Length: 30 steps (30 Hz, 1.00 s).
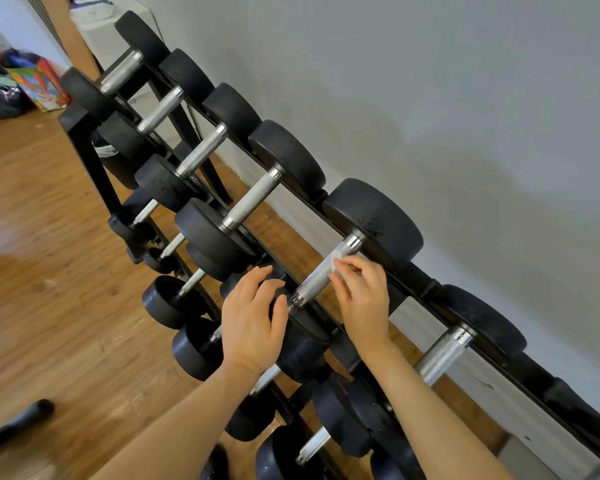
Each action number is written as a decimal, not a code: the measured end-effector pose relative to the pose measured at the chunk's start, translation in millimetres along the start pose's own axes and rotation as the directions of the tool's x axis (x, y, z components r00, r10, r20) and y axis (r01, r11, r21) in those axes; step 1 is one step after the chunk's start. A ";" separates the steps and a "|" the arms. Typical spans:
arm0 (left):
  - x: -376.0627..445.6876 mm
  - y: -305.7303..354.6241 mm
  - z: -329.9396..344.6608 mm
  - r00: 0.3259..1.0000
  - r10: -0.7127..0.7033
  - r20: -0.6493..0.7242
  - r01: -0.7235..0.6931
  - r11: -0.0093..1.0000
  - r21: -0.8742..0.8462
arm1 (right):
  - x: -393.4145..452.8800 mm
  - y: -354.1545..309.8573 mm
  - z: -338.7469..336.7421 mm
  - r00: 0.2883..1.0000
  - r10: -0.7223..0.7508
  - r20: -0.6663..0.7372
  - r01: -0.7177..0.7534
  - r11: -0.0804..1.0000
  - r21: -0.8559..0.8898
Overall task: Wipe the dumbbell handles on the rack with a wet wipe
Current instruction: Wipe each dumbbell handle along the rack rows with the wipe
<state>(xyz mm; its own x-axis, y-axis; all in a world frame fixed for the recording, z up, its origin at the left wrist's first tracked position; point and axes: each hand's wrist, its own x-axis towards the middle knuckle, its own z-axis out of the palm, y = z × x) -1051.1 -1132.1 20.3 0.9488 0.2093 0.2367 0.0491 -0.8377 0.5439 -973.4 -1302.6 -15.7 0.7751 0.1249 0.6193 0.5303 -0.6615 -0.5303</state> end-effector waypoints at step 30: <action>0.0 -1.4 0.9 1.000 0.012 -0.009 -0.012 1.000 0.026 | -12.5 -11.6 10.4 0.997 0.076 0.004 -0.076 0.994 0.075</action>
<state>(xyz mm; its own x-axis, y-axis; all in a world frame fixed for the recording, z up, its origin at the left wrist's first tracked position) -1050.9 -1131.4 18.9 0.9463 0.2038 0.2509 0.0459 -0.8531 0.5198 -985.7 -1288.8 -23.3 0.8147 0.0772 0.5747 0.4939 -0.6118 -0.6179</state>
